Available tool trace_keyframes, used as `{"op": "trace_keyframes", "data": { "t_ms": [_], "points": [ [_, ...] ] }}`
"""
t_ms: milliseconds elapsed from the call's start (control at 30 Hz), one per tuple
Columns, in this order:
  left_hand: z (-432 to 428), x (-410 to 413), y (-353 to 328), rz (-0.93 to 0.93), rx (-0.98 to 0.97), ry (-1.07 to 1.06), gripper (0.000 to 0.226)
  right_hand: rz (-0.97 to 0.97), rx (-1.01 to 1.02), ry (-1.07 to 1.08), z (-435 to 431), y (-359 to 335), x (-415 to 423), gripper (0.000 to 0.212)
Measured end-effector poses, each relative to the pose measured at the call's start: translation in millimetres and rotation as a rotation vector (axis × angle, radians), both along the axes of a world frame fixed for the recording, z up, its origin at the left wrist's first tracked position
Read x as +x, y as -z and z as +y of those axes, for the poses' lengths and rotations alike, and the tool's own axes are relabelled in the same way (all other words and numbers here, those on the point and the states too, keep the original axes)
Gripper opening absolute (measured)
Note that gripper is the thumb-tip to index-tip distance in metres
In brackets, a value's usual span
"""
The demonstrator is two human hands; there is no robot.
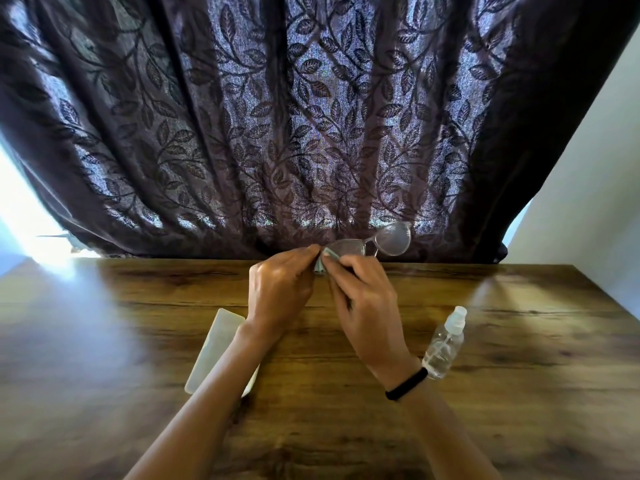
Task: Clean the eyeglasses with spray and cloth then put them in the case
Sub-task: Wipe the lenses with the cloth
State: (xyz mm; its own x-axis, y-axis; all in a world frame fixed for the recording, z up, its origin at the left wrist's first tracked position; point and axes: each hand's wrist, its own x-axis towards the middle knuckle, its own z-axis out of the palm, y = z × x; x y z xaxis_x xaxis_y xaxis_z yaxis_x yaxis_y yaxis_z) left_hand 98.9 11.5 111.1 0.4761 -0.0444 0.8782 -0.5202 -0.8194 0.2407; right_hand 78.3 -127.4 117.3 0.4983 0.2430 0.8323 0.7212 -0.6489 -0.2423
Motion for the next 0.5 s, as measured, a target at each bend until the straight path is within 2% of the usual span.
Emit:
{"op": "trace_keyframes", "data": {
  "t_ms": [167,333,500],
  "points": [
    [1.8,-3.1,-5.0,0.011,-0.014,0.0,0.02,0.011,-0.004,0.0,5.7,-8.4,1.7,0.026],
    [4.0,-1.9,-2.7,-0.04,-0.025,-0.009,0.015,0.022,0.067,0.048,-4.9,-16.1,9.9,0.027],
    [4.7,2.6,1.2,-0.089,-0.051,-0.034,0.02,0.029,0.116,0.099,-19.8,-15.9,17.0,0.027]
  ]
}}
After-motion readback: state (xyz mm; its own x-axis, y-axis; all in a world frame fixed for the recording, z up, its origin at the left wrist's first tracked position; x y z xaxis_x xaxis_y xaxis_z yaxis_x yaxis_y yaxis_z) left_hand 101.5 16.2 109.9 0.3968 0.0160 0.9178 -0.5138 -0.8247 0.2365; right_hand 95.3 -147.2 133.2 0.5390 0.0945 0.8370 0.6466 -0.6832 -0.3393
